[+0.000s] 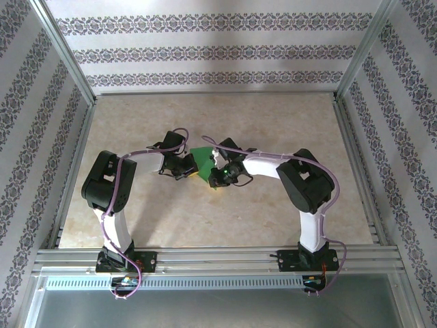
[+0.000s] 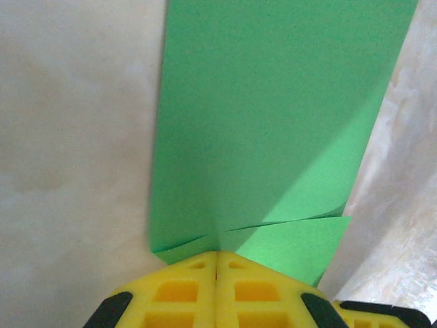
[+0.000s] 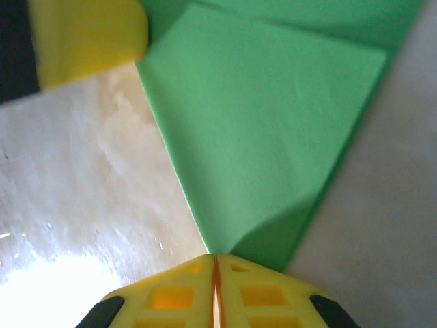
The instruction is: Fold a paper plane with a square sheet of paper (pick it up from the middle)
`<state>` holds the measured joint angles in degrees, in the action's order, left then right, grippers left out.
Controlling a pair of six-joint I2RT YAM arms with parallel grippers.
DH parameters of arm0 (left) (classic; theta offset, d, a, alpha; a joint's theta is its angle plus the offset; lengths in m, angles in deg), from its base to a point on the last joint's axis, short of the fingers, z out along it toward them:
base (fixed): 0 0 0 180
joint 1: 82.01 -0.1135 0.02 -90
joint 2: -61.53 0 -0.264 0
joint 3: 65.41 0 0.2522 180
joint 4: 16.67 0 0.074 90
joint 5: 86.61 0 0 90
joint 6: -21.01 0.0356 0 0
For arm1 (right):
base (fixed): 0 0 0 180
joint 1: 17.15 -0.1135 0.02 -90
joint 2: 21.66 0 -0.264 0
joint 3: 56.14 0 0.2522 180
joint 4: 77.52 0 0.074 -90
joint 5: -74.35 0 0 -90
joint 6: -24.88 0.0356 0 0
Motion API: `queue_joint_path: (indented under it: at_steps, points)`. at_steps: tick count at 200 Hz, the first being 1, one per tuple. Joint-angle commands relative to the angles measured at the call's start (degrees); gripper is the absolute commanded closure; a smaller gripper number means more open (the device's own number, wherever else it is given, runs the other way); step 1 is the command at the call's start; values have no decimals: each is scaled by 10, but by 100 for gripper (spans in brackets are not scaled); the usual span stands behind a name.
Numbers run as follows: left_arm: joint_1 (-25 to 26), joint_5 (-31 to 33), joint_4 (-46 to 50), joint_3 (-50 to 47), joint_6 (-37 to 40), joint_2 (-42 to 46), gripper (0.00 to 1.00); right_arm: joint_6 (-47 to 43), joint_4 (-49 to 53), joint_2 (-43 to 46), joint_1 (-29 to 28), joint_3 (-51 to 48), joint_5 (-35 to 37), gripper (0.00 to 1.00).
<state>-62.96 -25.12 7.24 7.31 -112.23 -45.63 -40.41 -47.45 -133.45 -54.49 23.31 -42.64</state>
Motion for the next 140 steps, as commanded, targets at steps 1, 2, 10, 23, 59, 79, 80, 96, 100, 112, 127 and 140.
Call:
queue_joint_path:
  at_steps: [1,2,10,23,59,79,80,96,100,112,127,140]
  points:
    - [-10,48,52,-8,3,-32,94,-15,86,18,-1,-50,6,88]
    - [-9,47,52,-8,3,-31,94,-16,86,20,-1,-51,6,88]
    - [-10,44,51,-7,3,-32,94,-15,86,26,-1,-60,7,88]
    - [-10,34,48,-4,5,-31,94,-13,86,37,2,-71,8,88]
    - [-9,-20,30,16,3,-16,90,-12,80,62,6,-50,7,88]
    - [-8,-44,15,23,-6,7,87,-6,62,79,6,-31,-4,88]
    - [-8,-46,14,23,-7,7,87,-6,61,79,6,-30,-5,88]
    - [-8,-52,9,23,-14,26,85,1,37,88,5,-26,-20,87]
    - [-7,-53,8,22,-15,30,85,2,31,90,5,-26,-23,87]
    - [-8,-51,10,22,-16,43,83,6,14,94,6,-27,-27,87]
    - [-9,-35,19,22,-11,61,81,10,2,95,5,-26,-19,87]
    - [-11,-11,33,24,-1,72,79,14,-6,94,6,-23,-10,87]
